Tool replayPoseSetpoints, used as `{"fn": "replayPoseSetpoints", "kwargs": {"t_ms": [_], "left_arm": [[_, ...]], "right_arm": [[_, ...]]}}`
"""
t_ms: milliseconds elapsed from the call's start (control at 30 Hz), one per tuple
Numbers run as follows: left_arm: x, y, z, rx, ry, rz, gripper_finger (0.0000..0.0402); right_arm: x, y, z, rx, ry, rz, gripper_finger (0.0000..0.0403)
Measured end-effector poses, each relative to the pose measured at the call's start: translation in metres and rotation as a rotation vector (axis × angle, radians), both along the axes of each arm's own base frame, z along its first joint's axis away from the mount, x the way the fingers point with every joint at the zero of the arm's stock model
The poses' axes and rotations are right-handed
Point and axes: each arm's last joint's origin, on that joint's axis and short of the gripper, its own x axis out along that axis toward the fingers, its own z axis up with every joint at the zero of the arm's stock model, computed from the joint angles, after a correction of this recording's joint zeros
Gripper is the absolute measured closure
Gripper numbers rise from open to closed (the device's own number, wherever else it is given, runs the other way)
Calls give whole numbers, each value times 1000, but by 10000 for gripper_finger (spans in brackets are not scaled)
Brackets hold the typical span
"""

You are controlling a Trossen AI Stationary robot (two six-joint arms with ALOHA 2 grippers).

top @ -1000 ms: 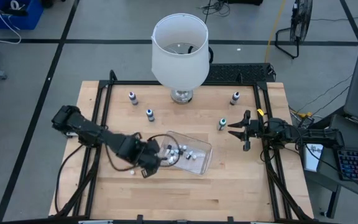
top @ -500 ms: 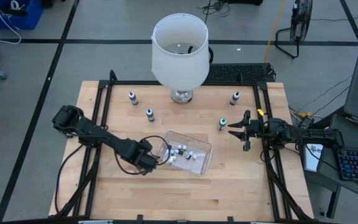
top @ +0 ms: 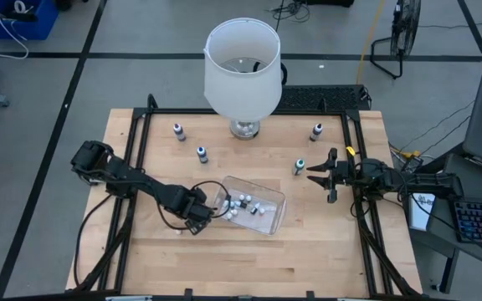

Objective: Pick & Place food coloring
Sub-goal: Put the yellow food coloring bottle into the transparent bin

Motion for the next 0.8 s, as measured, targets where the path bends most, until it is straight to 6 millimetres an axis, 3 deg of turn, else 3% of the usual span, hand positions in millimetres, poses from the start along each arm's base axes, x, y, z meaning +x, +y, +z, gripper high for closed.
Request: {"fn": "replayPoseSetpoints", "kwargs": {"t_ms": [200, 433, 800], "left_arm": [[-1, 0, -2, -8, 1, 4, 151], [-8, 2, -22, -46, -40, 2, 151], [-8, 3, -24, -30, -53, -46, 151]], "right_arm": [[0, 0, 0, 0, 0, 0, 289], [0, 0, 0, 0, -1, 0, 289], [0, 0, 0, 0, -1, 0, 289]]}}
